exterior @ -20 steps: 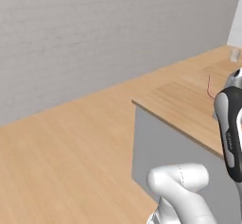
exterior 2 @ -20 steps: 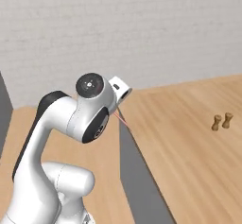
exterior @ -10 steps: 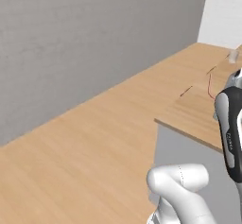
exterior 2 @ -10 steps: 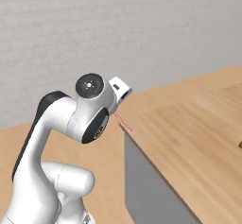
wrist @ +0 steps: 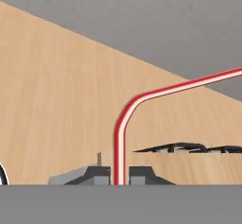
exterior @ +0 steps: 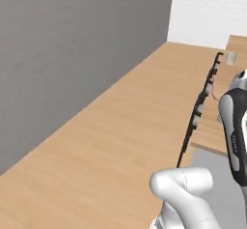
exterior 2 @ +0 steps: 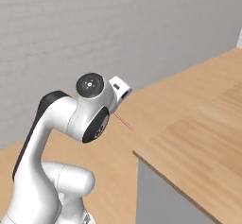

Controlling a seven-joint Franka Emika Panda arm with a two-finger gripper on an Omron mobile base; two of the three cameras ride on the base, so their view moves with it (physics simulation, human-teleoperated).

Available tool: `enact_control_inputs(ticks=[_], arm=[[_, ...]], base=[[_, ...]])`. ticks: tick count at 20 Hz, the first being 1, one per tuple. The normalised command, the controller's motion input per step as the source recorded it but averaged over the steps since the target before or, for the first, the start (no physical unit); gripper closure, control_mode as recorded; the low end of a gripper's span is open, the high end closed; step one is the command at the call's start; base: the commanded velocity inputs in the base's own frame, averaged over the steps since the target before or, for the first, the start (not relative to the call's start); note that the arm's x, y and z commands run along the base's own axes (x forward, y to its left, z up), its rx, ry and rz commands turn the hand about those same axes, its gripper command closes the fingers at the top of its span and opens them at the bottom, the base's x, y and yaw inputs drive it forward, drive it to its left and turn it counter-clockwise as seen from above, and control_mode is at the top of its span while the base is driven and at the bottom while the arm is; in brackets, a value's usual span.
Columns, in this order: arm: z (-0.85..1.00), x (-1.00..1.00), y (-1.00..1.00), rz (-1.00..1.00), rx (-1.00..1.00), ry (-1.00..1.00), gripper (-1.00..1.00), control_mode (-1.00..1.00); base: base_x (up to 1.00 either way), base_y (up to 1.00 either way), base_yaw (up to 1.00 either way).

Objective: Take a straw from the drawer in front and place it inside the glass cup on the dining counter.

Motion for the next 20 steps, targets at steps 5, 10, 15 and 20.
enact_control_inputs(ticks=[5, 10, 15, 20], arm=[[0.0, 0.0, 0.0, 0.0, 0.0, 0.0, 1.0, 1.0], [0.0, 0.0, 0.0, 0.0, 0.0, 0.0, 1.0, 1.0], [0.0, 0.0, 0.0, 0.0, 0.0, 0.0, 1.0, 1.0], [0.0, 0.0, 0.0, 0.0, 0.0, 0.0, 1.0, 1.0]], base=[[0.88, 0.9, -0.43], [0.91, 0.84, -0.43], [0.99, 0.73, -0.44], [1.0, 0.54, -0.44]])
